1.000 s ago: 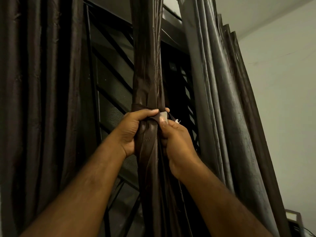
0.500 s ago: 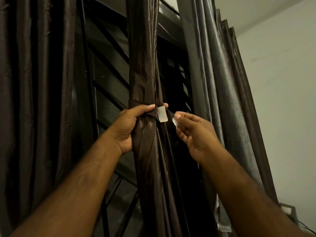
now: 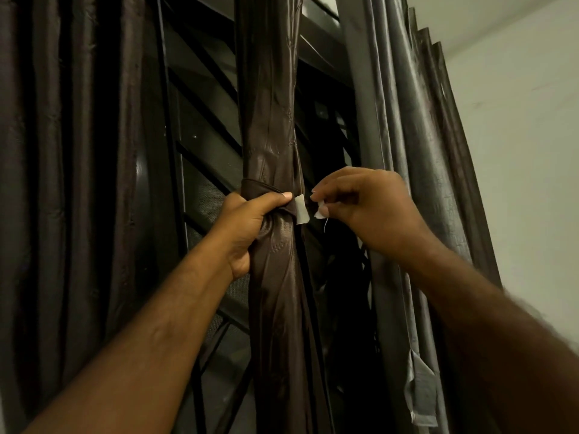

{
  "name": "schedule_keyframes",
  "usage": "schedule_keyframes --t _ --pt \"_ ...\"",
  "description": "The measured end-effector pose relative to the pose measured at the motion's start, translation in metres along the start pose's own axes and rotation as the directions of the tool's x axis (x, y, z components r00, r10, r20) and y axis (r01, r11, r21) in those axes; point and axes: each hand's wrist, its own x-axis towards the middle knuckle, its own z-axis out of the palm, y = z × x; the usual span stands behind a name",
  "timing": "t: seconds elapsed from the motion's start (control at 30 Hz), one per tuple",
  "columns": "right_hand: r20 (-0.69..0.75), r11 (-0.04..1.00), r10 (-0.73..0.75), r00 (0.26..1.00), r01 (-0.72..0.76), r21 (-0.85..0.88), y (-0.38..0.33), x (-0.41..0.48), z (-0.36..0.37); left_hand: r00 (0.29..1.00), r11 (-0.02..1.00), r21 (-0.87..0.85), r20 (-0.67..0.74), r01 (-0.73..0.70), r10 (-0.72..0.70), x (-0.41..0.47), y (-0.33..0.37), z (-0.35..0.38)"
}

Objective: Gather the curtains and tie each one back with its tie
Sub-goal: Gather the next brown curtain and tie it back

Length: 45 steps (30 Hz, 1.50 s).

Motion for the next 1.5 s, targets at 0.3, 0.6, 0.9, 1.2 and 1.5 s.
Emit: schedule_keyframes --t 0.3,0.6,0.9,1.2,1.5 --pt "0.165 0.991 0.04 0.985 -0.06 0.121 -0.007 0.009 -0.008 0.995 0.99 0.12 -0.059 -0.078 0.086 0.001 -0.001 0.005" --pt "0.22 0.993 -0.113 0.969 0.118 -0.011 -0.003 0.023 -0.003 0.988 0.974 0.198 -0.086 -0.113 0.132 0.0 0.001 0.007" --pt "0.322 0.966 -0.125 0.938 0.189 -0.177 0.006 0.037 0.001 0.999 0.996 0.09 0.02 -0.026 0.025 -0.003 0.003 0.002" --pt "0.287 0.981 -0.088 0.954 0.133 -0.142 0.005 0.044 0.003 0.998 0.995 0.079 0.006 -0.056 0.056 -0.005 0.003 0.01" --pt "0.103 0.992 0.05 0.993 -0.061 0.114 0.026 0.036 0.019 0.998 0.994 0.091 0.015 -0.063 0.062 -0.004 0.0 0.012"
